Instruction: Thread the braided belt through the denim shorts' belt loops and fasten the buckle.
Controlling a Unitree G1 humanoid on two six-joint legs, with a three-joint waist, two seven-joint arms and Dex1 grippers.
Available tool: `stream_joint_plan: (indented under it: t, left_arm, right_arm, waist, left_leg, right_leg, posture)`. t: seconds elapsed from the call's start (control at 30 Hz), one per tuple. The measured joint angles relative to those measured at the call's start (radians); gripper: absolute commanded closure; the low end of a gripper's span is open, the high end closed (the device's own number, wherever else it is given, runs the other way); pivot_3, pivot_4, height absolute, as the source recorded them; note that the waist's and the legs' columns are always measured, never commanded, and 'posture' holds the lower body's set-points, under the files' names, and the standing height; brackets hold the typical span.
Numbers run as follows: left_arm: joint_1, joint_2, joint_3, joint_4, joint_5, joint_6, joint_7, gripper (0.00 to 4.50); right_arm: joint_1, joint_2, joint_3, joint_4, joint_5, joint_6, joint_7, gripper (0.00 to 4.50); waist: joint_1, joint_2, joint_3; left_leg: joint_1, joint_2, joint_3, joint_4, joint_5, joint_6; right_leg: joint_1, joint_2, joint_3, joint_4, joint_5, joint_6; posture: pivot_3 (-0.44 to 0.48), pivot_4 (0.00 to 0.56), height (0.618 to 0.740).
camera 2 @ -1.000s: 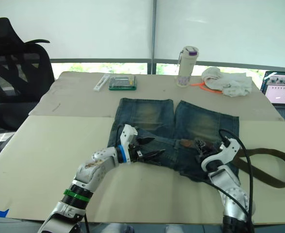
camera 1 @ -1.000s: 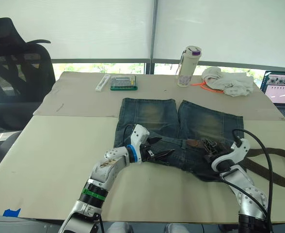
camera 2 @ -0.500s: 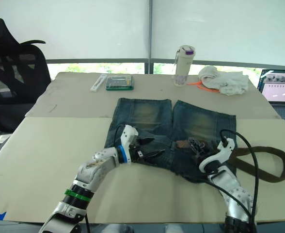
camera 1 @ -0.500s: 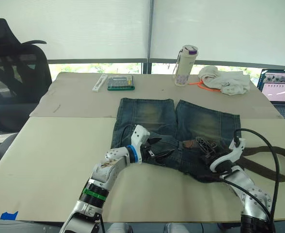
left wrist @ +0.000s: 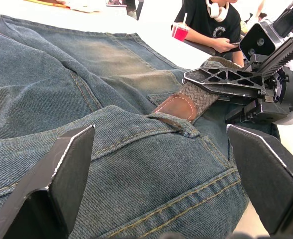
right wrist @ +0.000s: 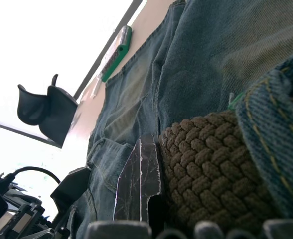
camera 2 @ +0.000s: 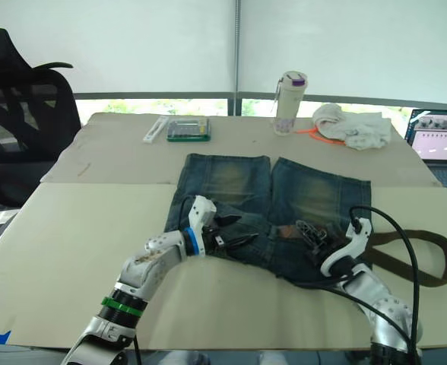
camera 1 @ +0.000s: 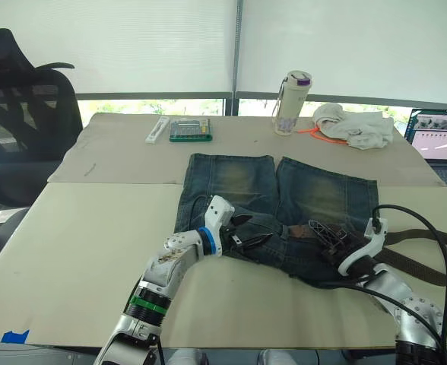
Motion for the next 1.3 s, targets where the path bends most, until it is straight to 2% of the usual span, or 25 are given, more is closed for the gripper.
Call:
stream_joint_plan:
  t: [0.23, 0.6, 0.9, 1.13, 1.3]
  left_arm:
    - [0.000, -0.004, 0.000, 0.000, 0.000, 0.000, 0.001, 0.03]
    - [0.017, 0.010, -0.003, -0.067, -0.024, -0.040, -0.097, 0.03]
    - [-0.006, 0.071, -0.029, -0.070, 0.050, -0.072, -0.103, 0.03]
    - [-0.005, 0.092, -0.043, -0.073, 0.064, -0.073, -0.107, 0.03]
    - [-0.005, 0.090, -0.044, -0.073, 0.067, -0.073, -0.106, 0.03]
  right_arm:
    - [-0.011, 0.011, -0.049, 0.034, 0.134, 0.000, -0.011, 4.50]
    - [0.033, -0.098, -0.004, 0.048, 0.077, 0.044, 0.086, 4.50]
    - [-0.004, -0.083, 0.007, 0.073, -0.011, 0.032, 0.070, 4.50]
    - [-0.044, 0.003, -0.034, 0.091, 0.050, 0.034, 0.000, 4.50]
    - [-0.056, 0.004, 0.022, 0.054, -0.019, 0.033, -0.035, 4.50]
  waist:
    - [0.001, 0.000, 0.000]
    - [0.002, 0.000, 0.000]
    - [0.001, 0.000, 0.000]
    - [0.000, 0.000, 0.000]
    - [-0.002, 0.000, 0.000]
  left_leg:
    - [0.000, 0.000, 0.000, 0.000, 0.000, 0.000]
    - [0.000, 0.000, 0.000, 0.000, 0.000, 0.000]
    - [0.000, 0.000, 0.000, 0.000, 0.000, 0.000]
    - [0.000, 0.000, 0.000, 0.000, 0.000, 0.000]
    - [0.000, 0.000, 0.000, 0.000, 0.000, 0.000]
  right_leg:
    - [0.000, 0.000, 0.000, 0.000, 0.000, 0.000]
    - [0.000, 0.000, 0.000, 0.000, 0.000, 0.000]
    - [0.001, 0.000, 0.000, 0.000, 0.000, 0.000]
    - [0.000, 0.000, 0.000, 0.000, 0.000, 0.000]
    - [0.000, 0.000, 0.000, 0.000, 0.000, 0.000]
  posture:
    - [0.000, 0.150, 0.737]
    - [0.000, 0.150, 0.737]
    - [0.000, 0.150, 0.737]
    - [0.000, 0.150, 0.737]
    - [0.000, 0.150, 0.737]
